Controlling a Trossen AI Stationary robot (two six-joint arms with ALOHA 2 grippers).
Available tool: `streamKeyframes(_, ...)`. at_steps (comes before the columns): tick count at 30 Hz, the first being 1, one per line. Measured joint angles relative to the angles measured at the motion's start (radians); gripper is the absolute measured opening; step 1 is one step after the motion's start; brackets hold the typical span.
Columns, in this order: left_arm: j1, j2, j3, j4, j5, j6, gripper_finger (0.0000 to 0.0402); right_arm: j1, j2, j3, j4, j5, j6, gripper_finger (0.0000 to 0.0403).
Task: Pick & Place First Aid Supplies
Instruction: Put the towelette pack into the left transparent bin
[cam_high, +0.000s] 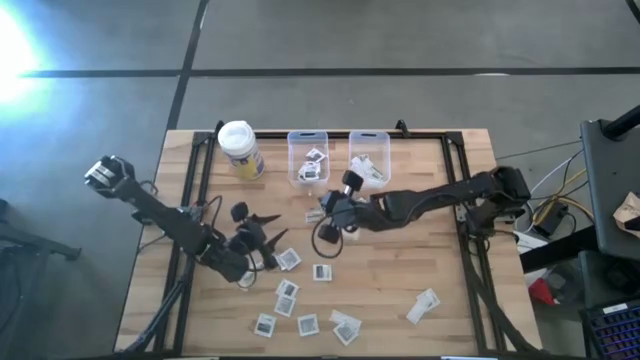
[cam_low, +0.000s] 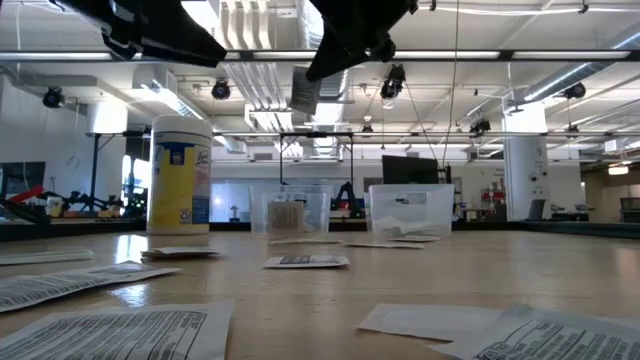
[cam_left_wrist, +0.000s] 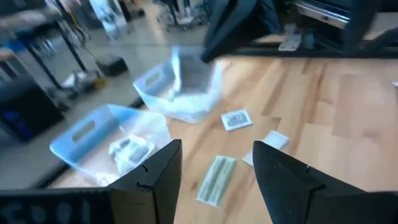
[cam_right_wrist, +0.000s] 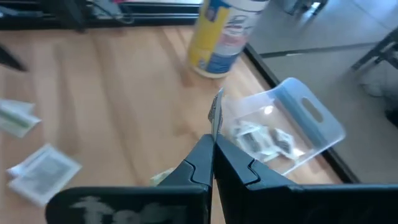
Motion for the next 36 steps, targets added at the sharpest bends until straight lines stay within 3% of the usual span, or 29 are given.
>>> streamKeyframes(7, 0.075, -0.104, 0.0, -0.179, 0.049, -0.12, 0.0193, -0.097, -0.009, 0.0, 0.002, -0.043, -0.016, 0.0008)
streamKeyframes(18, 0.294, -0.19, 0.0, -0.184, 0.438, -0.041, 0.0193, -0.258, -0.005, 0.0, 0.045, -0.243, -0.013, 0.0008)
streamKeyframes(24, 0.283, -0.238, -0.001, -0.186, 0.634, -0.02, 0.0193, -0.332, 0.022, -0.005, 0.077, -0.256, 0.067, 0.0008)
streamKeyframes(36, 0.161, -0.27, -0.022, -0.289, 0.661, -0.091, 0.0193, -0.348, 0.11, -0.007, 0.135, -0.256, 0.2, 0.0008)
